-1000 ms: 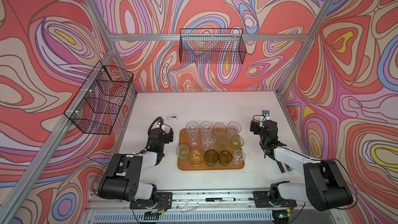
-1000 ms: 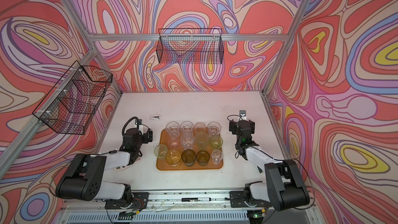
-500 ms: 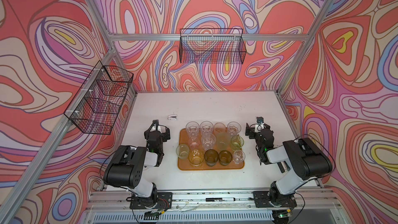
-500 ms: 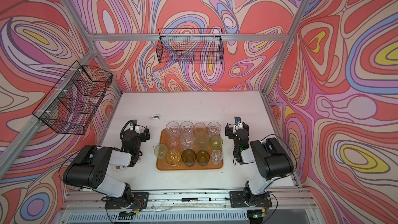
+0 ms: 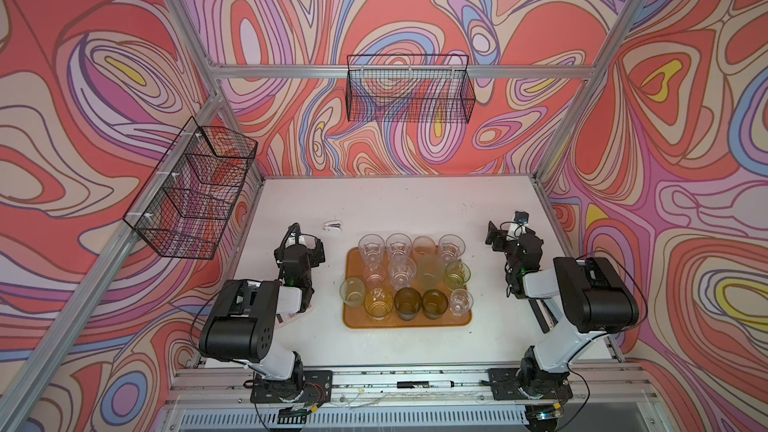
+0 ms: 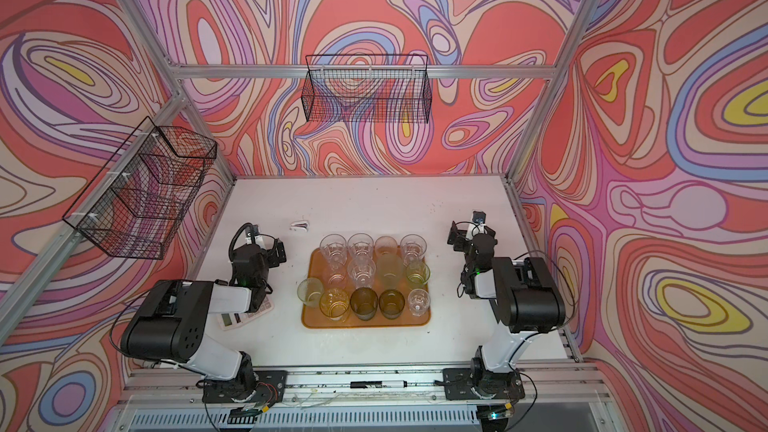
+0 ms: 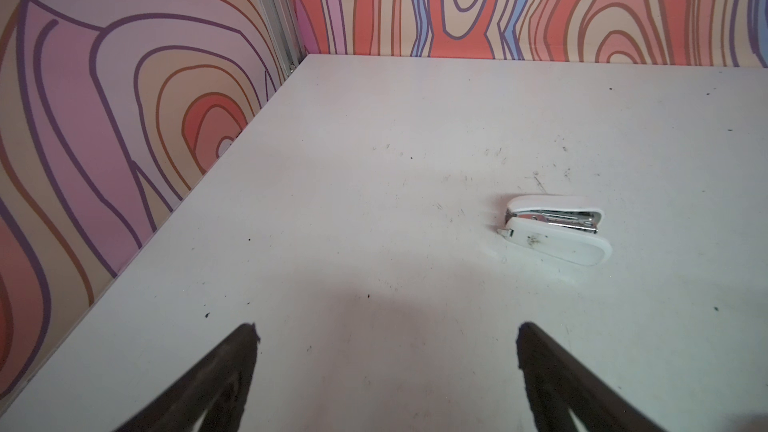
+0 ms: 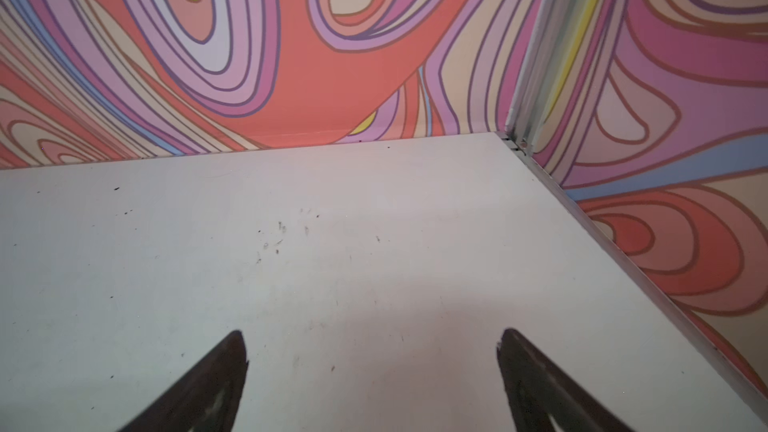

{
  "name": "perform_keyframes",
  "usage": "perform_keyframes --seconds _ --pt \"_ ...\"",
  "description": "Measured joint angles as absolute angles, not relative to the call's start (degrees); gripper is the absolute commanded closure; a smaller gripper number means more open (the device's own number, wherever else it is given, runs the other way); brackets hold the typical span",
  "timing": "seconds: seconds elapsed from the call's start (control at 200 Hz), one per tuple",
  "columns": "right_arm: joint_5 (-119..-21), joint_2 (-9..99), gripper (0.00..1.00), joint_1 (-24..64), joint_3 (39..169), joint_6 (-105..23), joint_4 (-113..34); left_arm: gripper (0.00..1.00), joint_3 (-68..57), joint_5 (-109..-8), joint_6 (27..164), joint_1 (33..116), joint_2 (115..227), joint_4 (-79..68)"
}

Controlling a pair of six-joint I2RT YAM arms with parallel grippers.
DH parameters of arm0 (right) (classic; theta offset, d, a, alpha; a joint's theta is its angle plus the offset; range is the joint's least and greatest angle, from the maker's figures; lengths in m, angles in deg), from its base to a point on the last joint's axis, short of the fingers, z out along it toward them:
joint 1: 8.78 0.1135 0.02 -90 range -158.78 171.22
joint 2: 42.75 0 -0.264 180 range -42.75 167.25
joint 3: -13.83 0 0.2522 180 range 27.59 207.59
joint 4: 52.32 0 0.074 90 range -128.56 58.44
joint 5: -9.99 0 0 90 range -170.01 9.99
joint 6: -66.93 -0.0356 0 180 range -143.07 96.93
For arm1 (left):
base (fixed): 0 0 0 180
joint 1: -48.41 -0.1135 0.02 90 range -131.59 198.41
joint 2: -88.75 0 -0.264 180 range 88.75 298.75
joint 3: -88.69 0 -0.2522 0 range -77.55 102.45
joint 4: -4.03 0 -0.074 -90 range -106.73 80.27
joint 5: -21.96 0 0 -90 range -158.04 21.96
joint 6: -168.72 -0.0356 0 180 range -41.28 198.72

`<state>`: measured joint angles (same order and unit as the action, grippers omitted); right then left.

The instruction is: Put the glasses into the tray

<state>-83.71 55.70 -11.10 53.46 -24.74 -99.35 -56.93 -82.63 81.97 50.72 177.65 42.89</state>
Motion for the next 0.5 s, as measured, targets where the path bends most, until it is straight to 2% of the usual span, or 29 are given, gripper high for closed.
perform_keyframes --seconds 0.501 --pt "-86.62 55.70 0.02 -10.12 52.43 -26.95 -96.47 0.00 -56.93 -80.86 81.92 50.72 177.65 42.72"
